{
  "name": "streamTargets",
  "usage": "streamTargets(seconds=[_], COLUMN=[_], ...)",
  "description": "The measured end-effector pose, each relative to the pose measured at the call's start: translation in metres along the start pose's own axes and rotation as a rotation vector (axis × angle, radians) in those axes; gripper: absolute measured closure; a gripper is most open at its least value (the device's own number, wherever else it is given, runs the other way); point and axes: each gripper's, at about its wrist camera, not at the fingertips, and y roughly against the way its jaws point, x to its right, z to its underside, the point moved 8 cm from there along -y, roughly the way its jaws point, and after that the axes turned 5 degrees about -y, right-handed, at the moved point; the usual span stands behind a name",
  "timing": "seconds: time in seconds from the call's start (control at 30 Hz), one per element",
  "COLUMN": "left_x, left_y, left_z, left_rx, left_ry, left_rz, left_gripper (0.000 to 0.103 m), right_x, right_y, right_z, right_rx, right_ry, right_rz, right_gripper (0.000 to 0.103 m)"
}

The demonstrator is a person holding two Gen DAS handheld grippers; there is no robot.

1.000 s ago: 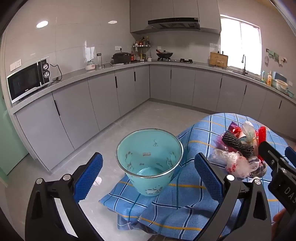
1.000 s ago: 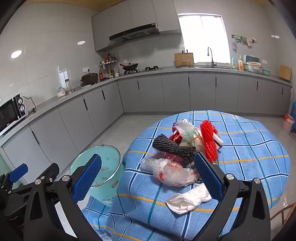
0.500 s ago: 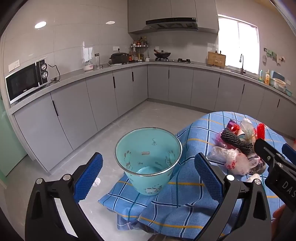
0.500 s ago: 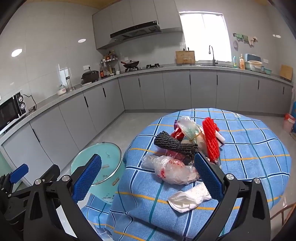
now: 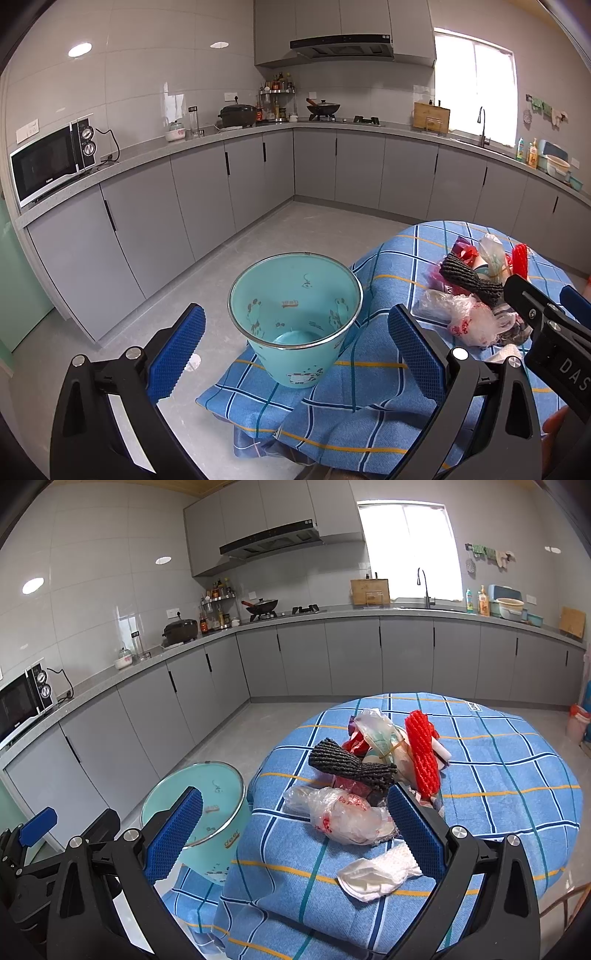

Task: Collect trash

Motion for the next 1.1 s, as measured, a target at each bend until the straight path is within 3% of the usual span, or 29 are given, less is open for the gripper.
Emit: streamTargets(seconds=[1.1], left_x=[-0.0013], left_y=[0.0005], left_z=[-0.0024], left_rx=[0.0], left_ry=[-0.004], left_rz=[-0.009], left_gripper=[0.006], right_x=[0.0091], right_y=[-0.0005], right_z=[-0.0026], right_rx=[0.004], right_ry=[-0.026], right_rz=[0.008], right_gripper=[0.004])
